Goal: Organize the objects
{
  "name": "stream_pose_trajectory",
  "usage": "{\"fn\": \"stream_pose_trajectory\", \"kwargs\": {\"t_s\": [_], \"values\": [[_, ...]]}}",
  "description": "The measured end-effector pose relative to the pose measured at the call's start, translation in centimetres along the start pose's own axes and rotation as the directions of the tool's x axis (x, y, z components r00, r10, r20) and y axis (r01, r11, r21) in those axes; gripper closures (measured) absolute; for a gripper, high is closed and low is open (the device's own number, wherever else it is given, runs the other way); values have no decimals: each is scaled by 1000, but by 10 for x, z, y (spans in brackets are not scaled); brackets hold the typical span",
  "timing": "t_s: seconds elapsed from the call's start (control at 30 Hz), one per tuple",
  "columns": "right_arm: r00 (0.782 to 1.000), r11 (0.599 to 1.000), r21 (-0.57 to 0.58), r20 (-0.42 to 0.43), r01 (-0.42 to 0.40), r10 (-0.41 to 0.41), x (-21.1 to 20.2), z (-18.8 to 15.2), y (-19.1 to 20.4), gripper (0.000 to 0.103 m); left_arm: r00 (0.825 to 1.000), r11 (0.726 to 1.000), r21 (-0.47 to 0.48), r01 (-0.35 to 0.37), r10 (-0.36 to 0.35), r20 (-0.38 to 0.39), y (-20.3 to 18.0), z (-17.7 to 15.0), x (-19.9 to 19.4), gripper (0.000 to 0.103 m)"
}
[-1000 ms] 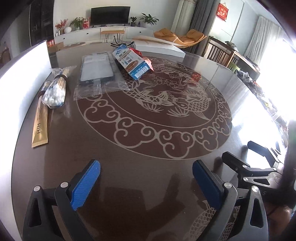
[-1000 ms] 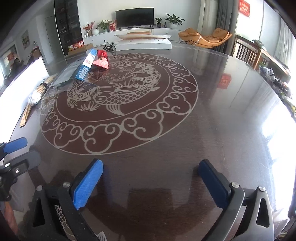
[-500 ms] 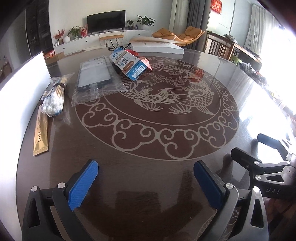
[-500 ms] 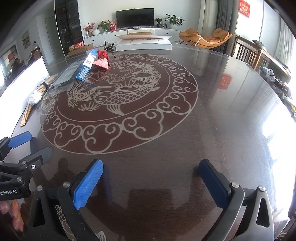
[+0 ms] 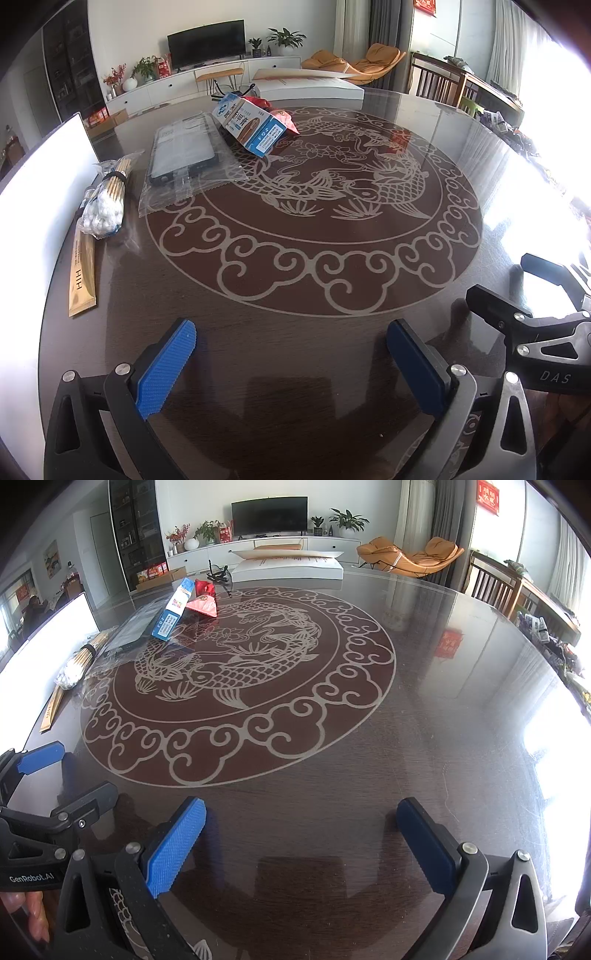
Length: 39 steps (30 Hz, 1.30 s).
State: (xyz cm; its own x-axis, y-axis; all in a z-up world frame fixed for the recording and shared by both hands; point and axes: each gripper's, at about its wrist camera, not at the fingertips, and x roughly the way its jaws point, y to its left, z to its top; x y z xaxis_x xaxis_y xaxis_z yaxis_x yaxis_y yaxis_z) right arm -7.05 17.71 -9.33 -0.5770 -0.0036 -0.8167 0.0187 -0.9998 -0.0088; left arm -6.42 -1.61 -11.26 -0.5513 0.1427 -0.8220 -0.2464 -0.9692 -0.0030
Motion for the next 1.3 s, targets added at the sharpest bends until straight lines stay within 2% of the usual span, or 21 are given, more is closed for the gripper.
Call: {"fn": "stream_pose_trajectory", "kwargs": {"t_s": [0.87,1.0,1.03,1.1,1.17,1.23,1.3], "values": [[1000,1000,-1,0,0,0,0,0,0,0,1000,1000,2,3,-3,-3,2,0,1,0],[1000,1000,-1,0,-1,1,0,0,0,0,998,1000,22,23,-21,-60,7,9,-3,0],[1000,1000,-1,0,-2,2,0,0,0,0,999,1000,18,20,-20,-29,12,15,-11,0],[1000,1000,-2,0,0,0,0,0,1,0,997,999,0,-37,37,72,31,37,-35,0],[1000,1000,-2,0,-1,1,0,0,1,0,986,993,-59,-107,113,123,60,64,-46,0],[1000,1000,-2,0,-1,1,1,0,1,0,983,979,-142,-147,160,86,90,82,-36,0],[1000,1000,-2,0,-1,1,1,0,1,0,982,954,-244,-175,188,33,122,93,-15,0]]}}
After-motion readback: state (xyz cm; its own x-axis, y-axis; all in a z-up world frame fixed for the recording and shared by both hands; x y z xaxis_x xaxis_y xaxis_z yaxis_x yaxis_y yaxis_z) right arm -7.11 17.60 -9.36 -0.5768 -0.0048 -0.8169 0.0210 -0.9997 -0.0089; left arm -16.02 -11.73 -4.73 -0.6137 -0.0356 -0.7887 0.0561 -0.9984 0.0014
